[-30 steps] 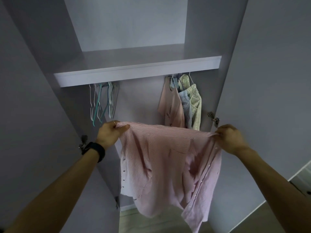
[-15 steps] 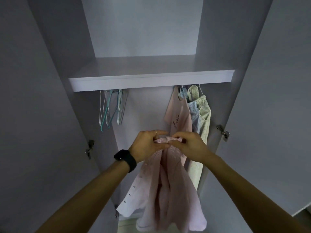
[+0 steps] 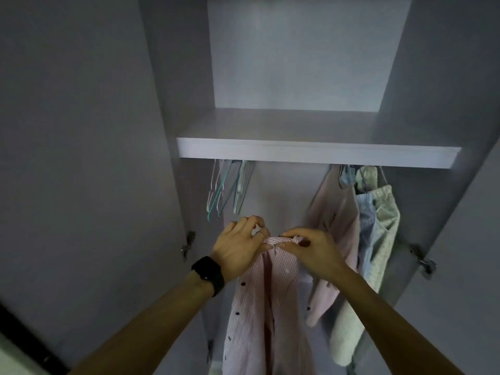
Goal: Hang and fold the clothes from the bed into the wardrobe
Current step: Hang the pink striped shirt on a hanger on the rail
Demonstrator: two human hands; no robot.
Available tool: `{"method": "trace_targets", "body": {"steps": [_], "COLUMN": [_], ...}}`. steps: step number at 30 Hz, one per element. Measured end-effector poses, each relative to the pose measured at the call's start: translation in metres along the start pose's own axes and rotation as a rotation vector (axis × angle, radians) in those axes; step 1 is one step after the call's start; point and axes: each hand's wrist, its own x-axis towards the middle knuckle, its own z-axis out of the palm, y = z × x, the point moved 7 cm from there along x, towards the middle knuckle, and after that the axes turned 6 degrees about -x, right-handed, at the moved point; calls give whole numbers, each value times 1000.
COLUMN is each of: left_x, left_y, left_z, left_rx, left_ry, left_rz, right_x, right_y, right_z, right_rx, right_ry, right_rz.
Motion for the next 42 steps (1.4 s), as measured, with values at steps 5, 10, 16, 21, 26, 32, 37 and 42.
{"method": "trace_targets", "body": {"steps": [5, 10, 16, 21, 26, 32, 37, 42], "left_x": [-7, -15, -49, -70, -76, -80, -77, -81], "left_y": [-35, -54, -110, -150, -162, -176, -177, -177], "left_z": [-13, -32, -41, -47, -44, -36, -32, -31], "left_rx": [237, 554, 780, 956, 1088, 1163, 1202, 1092], "left_ry": [-127, -169, -340, -312, -143, -110, -122, -170], "left_rz": [-218, -294, -543, -565, -462, -424, -423, -437], "right_x": [46, 103, 163, 195, 216, 223, 218, 214], "right_y": [-6, 26, 65, 91, 113, 119, 111, 81], "right_z": [25, 53, 108, 163, 205, 215, 191, 141], "right_rx": [90, 114, -76, 19, 72, 56, -5, -110], "right_ry": [-134, -134, -191, -152, 2, 119, 195, 362], "right_rz": [-49, 37, 216, 387, 435, 378, 432, 461]}}
